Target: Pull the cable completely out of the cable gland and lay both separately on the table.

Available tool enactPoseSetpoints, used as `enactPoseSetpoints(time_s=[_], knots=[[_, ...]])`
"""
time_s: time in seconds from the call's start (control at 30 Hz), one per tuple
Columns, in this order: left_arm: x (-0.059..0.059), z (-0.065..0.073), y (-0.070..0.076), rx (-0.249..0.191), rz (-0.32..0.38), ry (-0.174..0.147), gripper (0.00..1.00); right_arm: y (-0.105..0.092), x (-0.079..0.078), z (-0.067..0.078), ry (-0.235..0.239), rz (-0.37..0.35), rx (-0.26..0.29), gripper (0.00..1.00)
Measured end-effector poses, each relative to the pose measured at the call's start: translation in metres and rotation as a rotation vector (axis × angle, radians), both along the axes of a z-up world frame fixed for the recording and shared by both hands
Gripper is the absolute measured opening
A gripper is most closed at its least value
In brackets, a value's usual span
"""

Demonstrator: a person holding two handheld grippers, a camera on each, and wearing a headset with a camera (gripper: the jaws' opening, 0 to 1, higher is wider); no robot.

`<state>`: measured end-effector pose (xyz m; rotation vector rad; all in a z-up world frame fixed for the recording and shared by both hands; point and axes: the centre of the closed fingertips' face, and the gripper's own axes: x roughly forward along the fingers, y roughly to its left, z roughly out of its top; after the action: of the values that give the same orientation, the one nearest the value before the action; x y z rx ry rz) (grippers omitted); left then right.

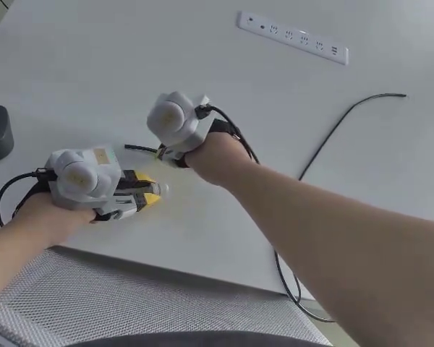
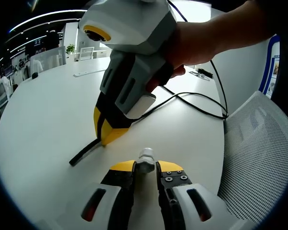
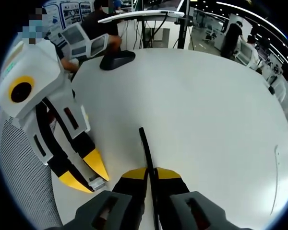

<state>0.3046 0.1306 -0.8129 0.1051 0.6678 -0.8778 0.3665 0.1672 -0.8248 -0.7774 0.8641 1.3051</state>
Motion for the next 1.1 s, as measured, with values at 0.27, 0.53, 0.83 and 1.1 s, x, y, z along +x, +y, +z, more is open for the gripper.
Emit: enactPoseSetpoints(time_s=[0.27,0.53,0.83,1.1], knots=[[-0.001,0.0,0.0,0.003,0.0,0.001,0.21,0.002,0.001,0.0,-0.011,0.009,0.009,0.07],[0.0,0.0,-0.002,0.006,0.007,0.004,0.26,0.005,0.006,0.014,-0.059,-0.015,0.043,0.2],[0.001,0.002,0.001,0.023,0.015,-0.004,0.32,-0.01,0.014,0.043,-0.076,-0.074,0.113,0.25],[0.001,0.006,0.003,0.039,0.019,-0.007,0.37,-0.039,0.018,0.064,-0.069,-0.159,0.174,0.3]])
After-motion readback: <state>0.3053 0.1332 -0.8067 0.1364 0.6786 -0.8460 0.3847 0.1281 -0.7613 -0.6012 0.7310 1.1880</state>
